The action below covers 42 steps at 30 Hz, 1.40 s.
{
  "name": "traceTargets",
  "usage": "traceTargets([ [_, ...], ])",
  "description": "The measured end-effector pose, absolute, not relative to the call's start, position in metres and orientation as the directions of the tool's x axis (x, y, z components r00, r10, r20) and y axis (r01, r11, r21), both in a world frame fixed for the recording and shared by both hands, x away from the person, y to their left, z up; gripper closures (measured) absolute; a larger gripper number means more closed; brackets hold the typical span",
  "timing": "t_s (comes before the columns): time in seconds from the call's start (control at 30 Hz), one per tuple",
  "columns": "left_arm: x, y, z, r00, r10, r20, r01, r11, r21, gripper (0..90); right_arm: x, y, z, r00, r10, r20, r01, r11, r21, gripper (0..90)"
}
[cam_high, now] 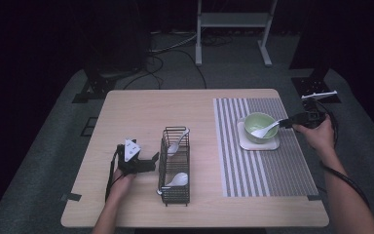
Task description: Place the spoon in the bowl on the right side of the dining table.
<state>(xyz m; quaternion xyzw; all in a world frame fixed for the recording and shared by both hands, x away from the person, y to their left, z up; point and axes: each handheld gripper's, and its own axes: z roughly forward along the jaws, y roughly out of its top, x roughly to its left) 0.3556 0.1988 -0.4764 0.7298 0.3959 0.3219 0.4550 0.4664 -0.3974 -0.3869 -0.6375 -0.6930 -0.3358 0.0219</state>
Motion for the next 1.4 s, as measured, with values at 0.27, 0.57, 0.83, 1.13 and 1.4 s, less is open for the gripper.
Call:
traceTargets([
  [0.27, 0.355, 0.197, -0.477, 0.482, 0.868, 0.119, 0.283, -0.283, 0.917, 0.0, 0.456, -0.398, -0.382, -0.211, 0.866, 0.454, 0.893, -0.018, 0.449, 59.6],
  [0.57, 0.355, 0.198, -0.476, 0.483, 0.868, 0.115, 0.286, -0.280, 0.916, 0.0, 0.448, -0.395, -0.386, -0.217, 0.857, 0.468, 0.891, -0.023, 0.454, 56.5],
  [0.83, 0.355, 0.198, -0.477, 0.483, 0.867, 0.118, 0.284, -0.283, 0.916, 0.0, 0.442, -0.389, -0.389, -0.232, 0.857, 0.460, 0.894, 0.001, 0.448, 53.6],
  [1.13, 0.355, 0.198, -0.477, 0.484, 0.867, 0.117, 0.284, -0.282, 0.916, 0.0, 0.435, -0.383, -0.390, -0.259, 0.859, 0.441, 0.890, 0.034, 0.455, 51.3],
  [1.4, 0.355, 0.197, -0.477, 0.483, 0.867, 0.119, 0.284, -0.284, 0.916, 0.0, 0.428, -0.382, -0.391, -0.268, 0.855, 0.443, 0.888, 0.041, 0.458, 47.9],
])
